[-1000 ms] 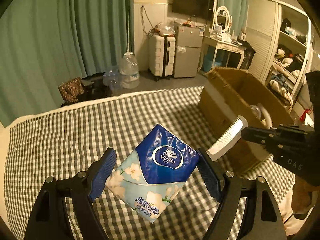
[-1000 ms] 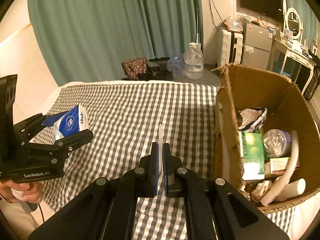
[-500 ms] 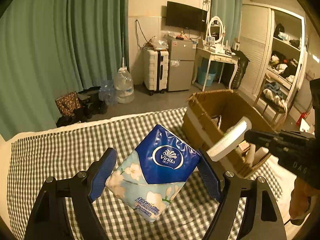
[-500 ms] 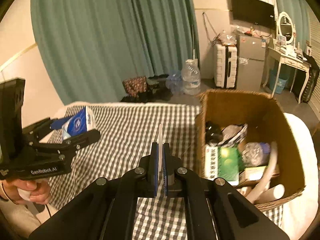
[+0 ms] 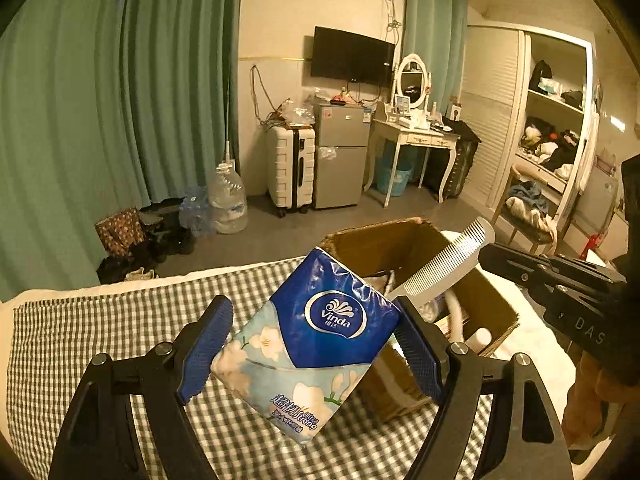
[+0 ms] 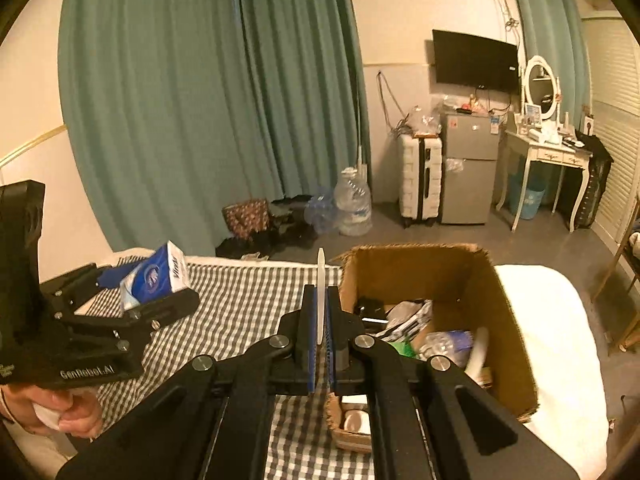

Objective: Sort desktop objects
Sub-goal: 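Lift and carry the tissue pack and comb over the cardboard box with both tools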

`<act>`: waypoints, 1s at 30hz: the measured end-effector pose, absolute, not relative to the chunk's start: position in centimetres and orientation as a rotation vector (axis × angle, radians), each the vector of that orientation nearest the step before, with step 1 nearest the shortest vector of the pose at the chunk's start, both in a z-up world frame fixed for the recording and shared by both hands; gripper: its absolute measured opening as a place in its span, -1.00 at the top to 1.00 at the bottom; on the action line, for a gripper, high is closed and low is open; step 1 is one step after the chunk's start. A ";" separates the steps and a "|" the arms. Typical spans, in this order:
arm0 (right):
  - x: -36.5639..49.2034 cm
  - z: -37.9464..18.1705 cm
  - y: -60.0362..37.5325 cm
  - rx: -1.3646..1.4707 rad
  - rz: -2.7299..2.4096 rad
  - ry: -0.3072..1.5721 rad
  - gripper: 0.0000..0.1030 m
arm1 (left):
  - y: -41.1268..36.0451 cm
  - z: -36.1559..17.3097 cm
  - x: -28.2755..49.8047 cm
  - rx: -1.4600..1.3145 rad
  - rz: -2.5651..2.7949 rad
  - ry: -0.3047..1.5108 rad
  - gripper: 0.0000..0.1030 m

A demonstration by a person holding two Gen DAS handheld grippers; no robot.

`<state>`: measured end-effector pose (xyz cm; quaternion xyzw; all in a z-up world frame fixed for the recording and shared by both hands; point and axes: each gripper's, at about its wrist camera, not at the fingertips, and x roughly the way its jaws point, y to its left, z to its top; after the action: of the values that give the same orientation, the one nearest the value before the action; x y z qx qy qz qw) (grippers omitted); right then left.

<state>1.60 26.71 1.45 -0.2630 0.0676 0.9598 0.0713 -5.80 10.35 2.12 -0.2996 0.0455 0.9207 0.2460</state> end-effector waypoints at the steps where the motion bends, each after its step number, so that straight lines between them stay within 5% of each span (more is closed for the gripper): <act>1: 1.8 1.7 27.0 -0.781 2.885 0.200 0.93 | 11.0 2.4 -5.8 -0.810 2.507 0.126 -0.60; 30: 3.2 0.8 36.2 -0.691 2.746 0.192 0.93 | 23.9 -1.7 -7.7 -0.823 2.380 0.148 -0.60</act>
<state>3.22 36.21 0.76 -0.2407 0.0669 0.9564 0.1513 -7.65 23.88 -1.71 -0.3107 0.0560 0.8987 0.3043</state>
